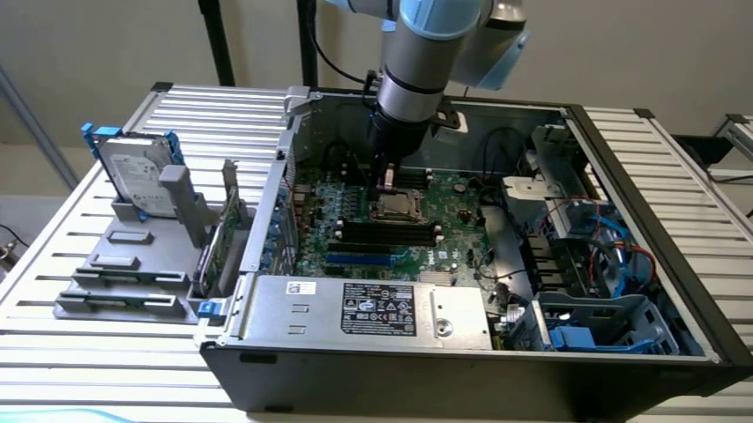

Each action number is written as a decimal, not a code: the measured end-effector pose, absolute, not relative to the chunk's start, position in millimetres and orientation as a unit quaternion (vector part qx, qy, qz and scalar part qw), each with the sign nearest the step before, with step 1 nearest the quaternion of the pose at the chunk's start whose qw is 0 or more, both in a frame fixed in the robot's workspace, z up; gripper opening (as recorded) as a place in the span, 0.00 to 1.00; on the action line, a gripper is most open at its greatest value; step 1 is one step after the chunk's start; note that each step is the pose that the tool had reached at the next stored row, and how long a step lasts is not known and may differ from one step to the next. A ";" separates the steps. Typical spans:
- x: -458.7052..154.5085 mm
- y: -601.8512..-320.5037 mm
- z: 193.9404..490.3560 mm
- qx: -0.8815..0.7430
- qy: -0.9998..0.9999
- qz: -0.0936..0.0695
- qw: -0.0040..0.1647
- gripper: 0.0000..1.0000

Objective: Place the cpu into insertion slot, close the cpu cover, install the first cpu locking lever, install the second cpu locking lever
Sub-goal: 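Close the cpu cover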

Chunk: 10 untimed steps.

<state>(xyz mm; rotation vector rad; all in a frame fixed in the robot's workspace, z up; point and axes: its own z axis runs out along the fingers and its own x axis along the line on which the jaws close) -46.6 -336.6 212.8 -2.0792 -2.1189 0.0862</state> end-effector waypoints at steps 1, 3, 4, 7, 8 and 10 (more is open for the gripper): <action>-48.2 -336.9 213.7 -0.698 -0.711 0.028 0.086 0.11; -51.7 -337.8 215.3 -0.698 -0.711 0.028 0.087 0.11; -53.7 -338.3 216.0 -0.698 -0.710 0.027 0.087 0.11; -59.8 -339.7 217.6 -0.698 -0.710 0.027 0.088 0.11; -61.7 -339.8 217.6 -0.698 -0.710 0.027 0.088 0.11; -62.9 -339.8 217.6 -0.698 -0.710 0.027 0.088 0.11</action>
